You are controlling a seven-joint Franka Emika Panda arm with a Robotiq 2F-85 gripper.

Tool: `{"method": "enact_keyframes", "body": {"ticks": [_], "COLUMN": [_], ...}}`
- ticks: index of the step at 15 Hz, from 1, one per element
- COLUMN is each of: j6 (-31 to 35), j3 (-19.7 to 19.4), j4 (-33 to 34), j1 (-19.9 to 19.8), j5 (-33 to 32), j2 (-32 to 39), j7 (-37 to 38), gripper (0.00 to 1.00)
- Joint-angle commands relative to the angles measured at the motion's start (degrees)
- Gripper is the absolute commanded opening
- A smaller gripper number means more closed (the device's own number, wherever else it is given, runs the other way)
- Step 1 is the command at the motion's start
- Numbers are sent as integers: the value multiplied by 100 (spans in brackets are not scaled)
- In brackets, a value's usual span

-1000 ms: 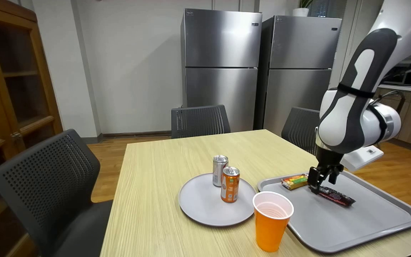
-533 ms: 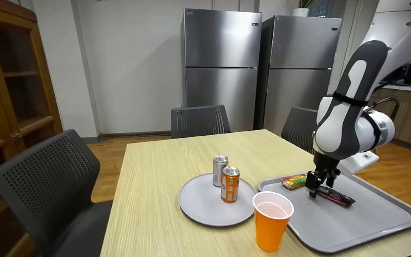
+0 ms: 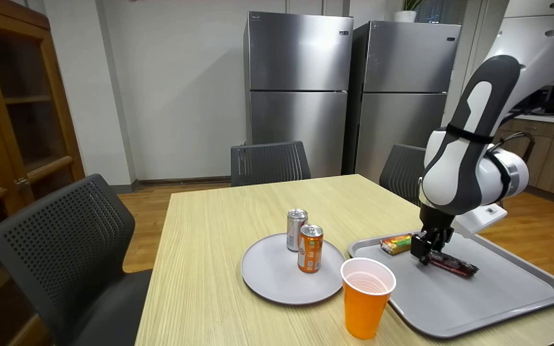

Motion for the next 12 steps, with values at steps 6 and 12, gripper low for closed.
{"method": "enact_keyframes", "body": {"ticks": [6,12], "j6": [18,-198], "j3": [74,97], "j4": [46,-34], "j1": [-185,-184], "j5": [48,41], "j2": [-55,-311], "j7": [-127,-156], "gripper": [7,7]}}
